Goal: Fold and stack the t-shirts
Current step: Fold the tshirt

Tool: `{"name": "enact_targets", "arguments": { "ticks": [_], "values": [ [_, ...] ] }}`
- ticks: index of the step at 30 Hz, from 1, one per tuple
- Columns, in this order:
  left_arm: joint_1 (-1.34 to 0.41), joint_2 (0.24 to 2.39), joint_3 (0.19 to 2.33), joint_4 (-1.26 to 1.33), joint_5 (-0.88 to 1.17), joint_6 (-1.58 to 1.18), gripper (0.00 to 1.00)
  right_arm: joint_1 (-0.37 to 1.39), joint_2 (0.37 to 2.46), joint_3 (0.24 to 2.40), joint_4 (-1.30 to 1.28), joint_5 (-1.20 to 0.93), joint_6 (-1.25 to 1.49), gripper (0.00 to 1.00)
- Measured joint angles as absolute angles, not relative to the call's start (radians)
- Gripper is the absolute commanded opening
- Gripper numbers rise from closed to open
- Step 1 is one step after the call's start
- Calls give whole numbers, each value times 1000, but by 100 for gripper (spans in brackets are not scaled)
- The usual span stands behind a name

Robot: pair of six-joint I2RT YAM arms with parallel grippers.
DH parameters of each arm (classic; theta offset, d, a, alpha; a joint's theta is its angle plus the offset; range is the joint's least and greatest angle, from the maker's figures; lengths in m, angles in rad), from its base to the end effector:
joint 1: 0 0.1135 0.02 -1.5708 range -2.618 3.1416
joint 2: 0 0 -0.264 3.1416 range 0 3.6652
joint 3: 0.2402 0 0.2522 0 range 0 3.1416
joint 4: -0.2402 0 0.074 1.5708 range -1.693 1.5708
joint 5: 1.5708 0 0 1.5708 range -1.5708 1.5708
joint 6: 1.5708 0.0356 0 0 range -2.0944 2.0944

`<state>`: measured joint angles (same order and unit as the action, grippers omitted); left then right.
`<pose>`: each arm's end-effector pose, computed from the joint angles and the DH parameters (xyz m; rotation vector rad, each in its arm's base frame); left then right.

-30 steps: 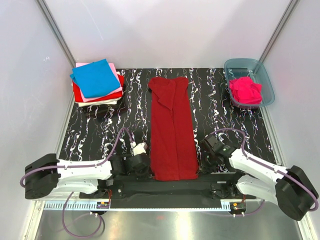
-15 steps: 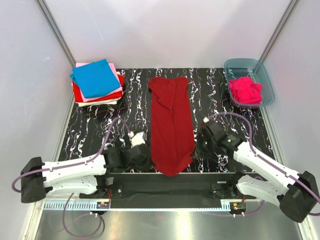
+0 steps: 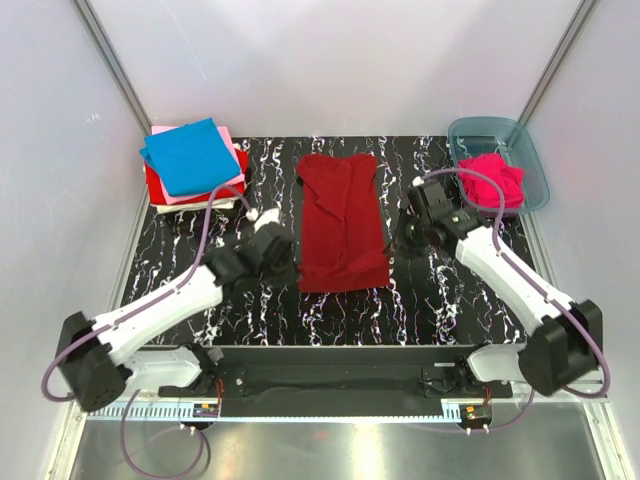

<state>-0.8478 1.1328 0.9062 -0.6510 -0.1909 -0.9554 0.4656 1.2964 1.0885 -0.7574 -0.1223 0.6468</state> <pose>0.1571 -0.1679 0.2722 -0.2216 2.5019 -0.5620 0.2328 0.1218 0.2859 0.1880 2.6261 0.5710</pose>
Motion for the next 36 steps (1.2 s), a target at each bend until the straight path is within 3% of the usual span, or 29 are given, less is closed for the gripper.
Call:
{"name": "enact_targets", "arguments": {
  "ticks": [12,27,29,30,31,35,36],
  "values": [
    [-652,1472,1154,-627,-74,-730,0,369,1525,1242,-751,-170,548,0],
    [-560,1801,1406,-634,11,-547,0,267,1812,1411,-730,-247,505,1],
    [-543,1848,1439,-635,25,-530,1,252,1858,1447,-732,-260,504,28],
    [-535,1869,1452,-637,29,-527,6,246,1885,1468,-734,-270,505,42],
    [-523,1896,1473,-643,38,-522,31,240,1916,1493,-733,-281,503,63],
    [-459,2032,1604,-720,71,-506,74,220,2053,1613,-750,-311,487,73],
    [-442,2067,1651,-743,77,-501,78,215,2083,1647,-766,-314,487,73]
  ]
}}
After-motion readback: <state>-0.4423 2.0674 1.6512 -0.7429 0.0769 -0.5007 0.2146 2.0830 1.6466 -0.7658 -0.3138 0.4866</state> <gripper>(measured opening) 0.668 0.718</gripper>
